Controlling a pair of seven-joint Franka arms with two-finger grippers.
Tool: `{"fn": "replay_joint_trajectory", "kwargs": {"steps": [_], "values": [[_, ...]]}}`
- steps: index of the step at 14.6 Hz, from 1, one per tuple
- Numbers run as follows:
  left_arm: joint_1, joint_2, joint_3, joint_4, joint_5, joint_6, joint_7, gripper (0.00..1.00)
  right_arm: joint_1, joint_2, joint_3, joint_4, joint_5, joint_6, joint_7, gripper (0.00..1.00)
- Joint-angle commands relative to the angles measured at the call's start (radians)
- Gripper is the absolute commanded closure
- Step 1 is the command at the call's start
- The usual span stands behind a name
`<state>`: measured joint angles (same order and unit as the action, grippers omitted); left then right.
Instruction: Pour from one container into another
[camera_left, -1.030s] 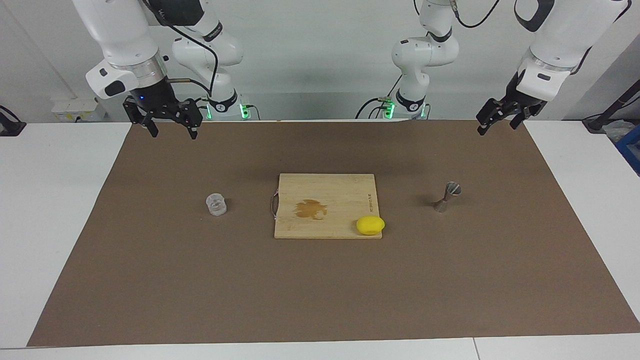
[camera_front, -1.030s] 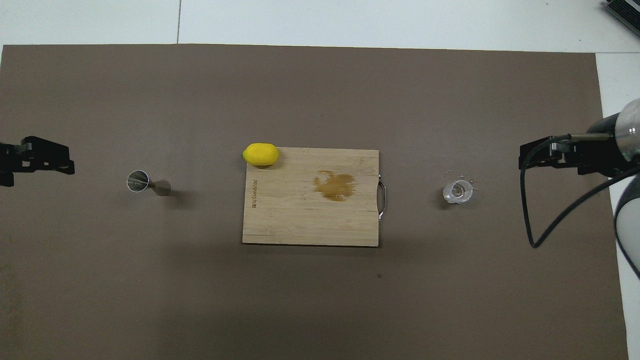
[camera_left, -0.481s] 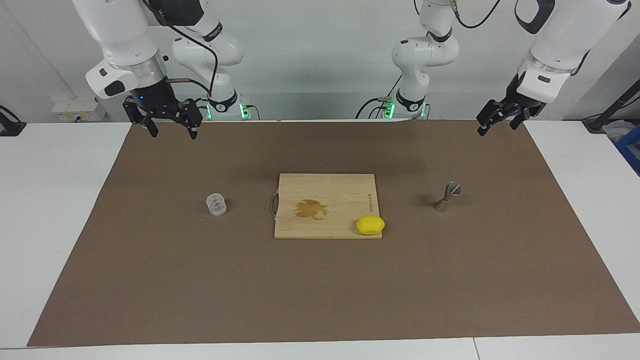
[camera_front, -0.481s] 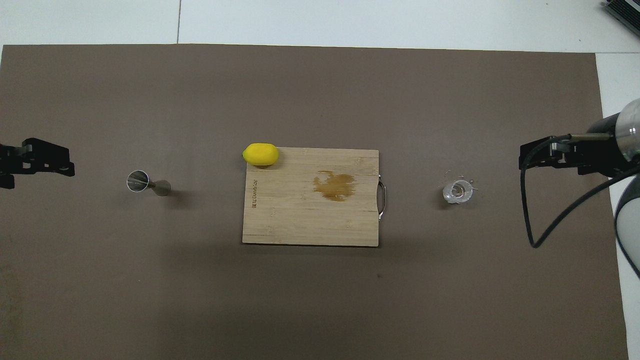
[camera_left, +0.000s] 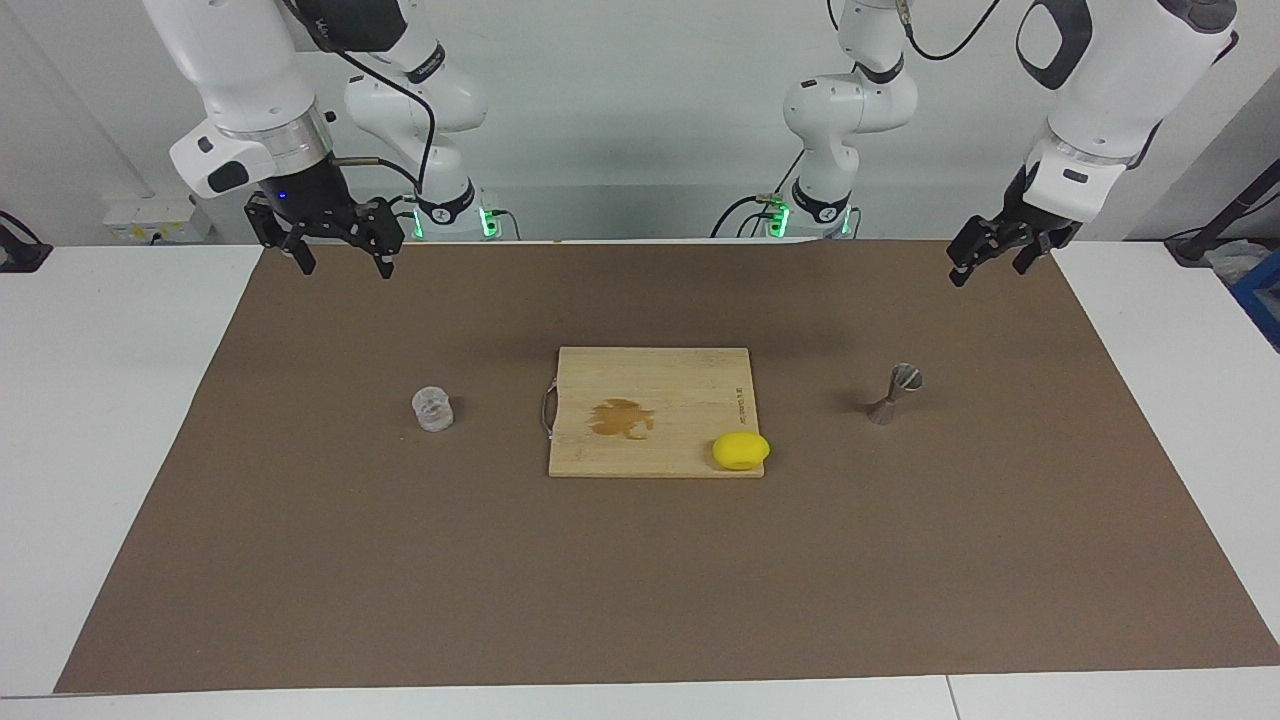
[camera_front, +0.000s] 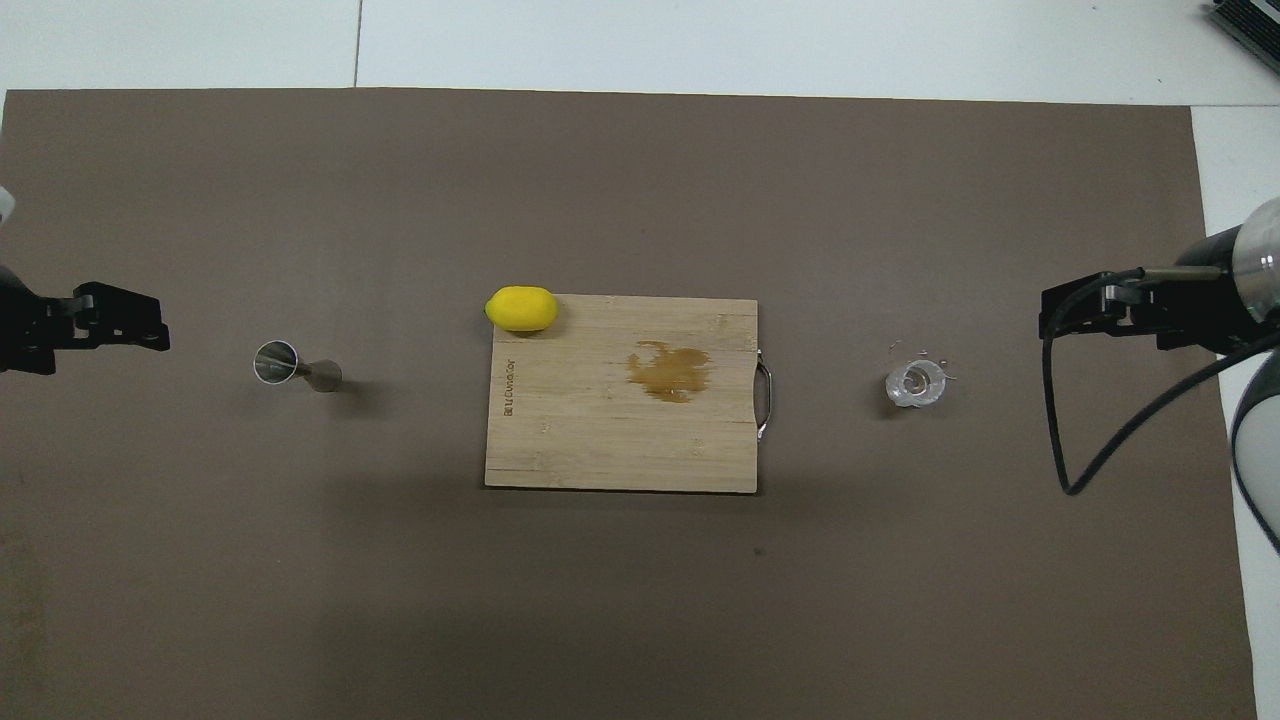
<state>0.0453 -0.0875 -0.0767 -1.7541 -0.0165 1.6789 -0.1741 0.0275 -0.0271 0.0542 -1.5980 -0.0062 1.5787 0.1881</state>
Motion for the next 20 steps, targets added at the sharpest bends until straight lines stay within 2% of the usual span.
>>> {"fn": "replay_joint_trajectory", "kwargs": {"steps": [1, 2, 16, 20], "values": [[0.004, -0.092, 0.002, -0.155, -0.006, 0.111, 0.010, 0.00, -0.011, -0.020, 0.003, -0.016, 0.023, -0.008, -0.016, 0.00], [0.002, -0.106, 0.002, -0.185, -0.006, 0.123, 0.011, 0.00, -0.012, -0.022, 0.003, -0.016, 0.023, -0.008, -0.018, 0.00], [-0.005, -0.100, 0.002, -0.148, -0.005, 0.110, 0.014, 0.00, -0.012, -0.024, 0.001, -0.017, 0.023, -0.006, -0.018, 0.00], [0.042, -0.109, 0.012, -0.162, -0.006, 0.108, 0.015, 0.00, -0.012, -0.022, 0.001, -0.017, 0.023, -0.006, -0.018, 0.00]]}}
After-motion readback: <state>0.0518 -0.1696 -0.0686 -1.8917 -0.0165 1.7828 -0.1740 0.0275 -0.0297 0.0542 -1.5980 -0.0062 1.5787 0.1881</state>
